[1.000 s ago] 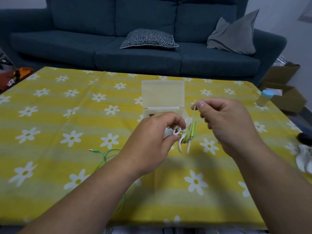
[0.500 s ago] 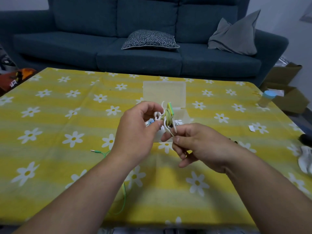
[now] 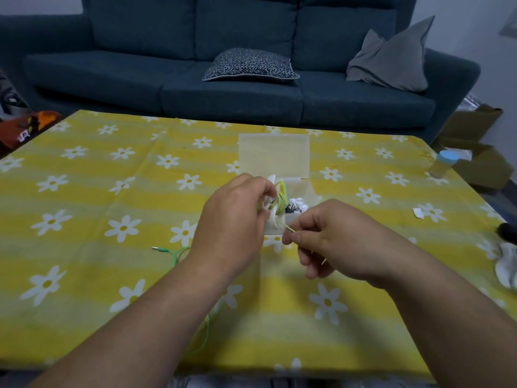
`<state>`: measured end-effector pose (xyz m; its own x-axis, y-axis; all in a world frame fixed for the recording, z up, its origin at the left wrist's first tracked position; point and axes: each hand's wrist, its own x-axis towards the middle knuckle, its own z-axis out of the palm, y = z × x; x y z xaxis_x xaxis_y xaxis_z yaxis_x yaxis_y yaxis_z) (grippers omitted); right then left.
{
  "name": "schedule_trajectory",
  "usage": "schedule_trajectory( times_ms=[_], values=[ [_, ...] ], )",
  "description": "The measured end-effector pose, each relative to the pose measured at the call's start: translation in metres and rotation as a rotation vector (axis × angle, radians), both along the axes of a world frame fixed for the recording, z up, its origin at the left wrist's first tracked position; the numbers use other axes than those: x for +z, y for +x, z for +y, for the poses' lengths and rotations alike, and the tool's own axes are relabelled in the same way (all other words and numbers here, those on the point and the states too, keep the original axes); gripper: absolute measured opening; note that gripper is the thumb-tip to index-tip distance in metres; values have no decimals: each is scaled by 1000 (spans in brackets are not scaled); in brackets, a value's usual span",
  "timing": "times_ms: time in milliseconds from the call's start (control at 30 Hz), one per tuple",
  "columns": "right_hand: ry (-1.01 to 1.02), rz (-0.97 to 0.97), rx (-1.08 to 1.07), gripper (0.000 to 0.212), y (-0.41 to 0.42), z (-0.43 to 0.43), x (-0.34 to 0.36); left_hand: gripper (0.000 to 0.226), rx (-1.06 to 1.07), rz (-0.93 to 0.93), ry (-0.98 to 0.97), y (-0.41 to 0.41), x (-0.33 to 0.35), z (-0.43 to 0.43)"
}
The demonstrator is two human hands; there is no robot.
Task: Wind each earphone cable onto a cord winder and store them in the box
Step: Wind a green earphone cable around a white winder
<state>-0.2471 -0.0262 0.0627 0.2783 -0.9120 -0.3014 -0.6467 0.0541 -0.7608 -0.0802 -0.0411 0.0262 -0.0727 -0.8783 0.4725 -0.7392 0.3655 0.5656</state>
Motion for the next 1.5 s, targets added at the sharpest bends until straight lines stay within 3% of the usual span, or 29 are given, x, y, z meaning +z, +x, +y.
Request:
schedule_trajectory(
  times_ms=[100,233,433,700,900,1067,1333,1500],
  values=[
    [-217,82,-32,26,0,-2,3,26,-59,-146,-33,-2,-2,0],
    [-346,-121,-230,18,-1,-8,-1,25,-136,-190,-47,-2,-2,0],
    [-225,-392,-280,14,-6,-11,-6,30,-223,-43,76,0,-1,3],
    [-262,-467,-254,10,-8,-11,-3,28,-292,153,175,4,1,3],
    [-274,-568,-297,6,-6,-10,-4,23,-371,424,287,-2,1,5],
    [-353,-546,-295,5,-3,-10,-5,21,-350,447,291,-3,2,5],
    [-451,-597,-278,21,1,-9,-3,43,-269,492,302,-4,7,11],
    [-516,-475,-182,20,1,-7,-2,39,-185,553,266,-4,9,10]
  ],
)
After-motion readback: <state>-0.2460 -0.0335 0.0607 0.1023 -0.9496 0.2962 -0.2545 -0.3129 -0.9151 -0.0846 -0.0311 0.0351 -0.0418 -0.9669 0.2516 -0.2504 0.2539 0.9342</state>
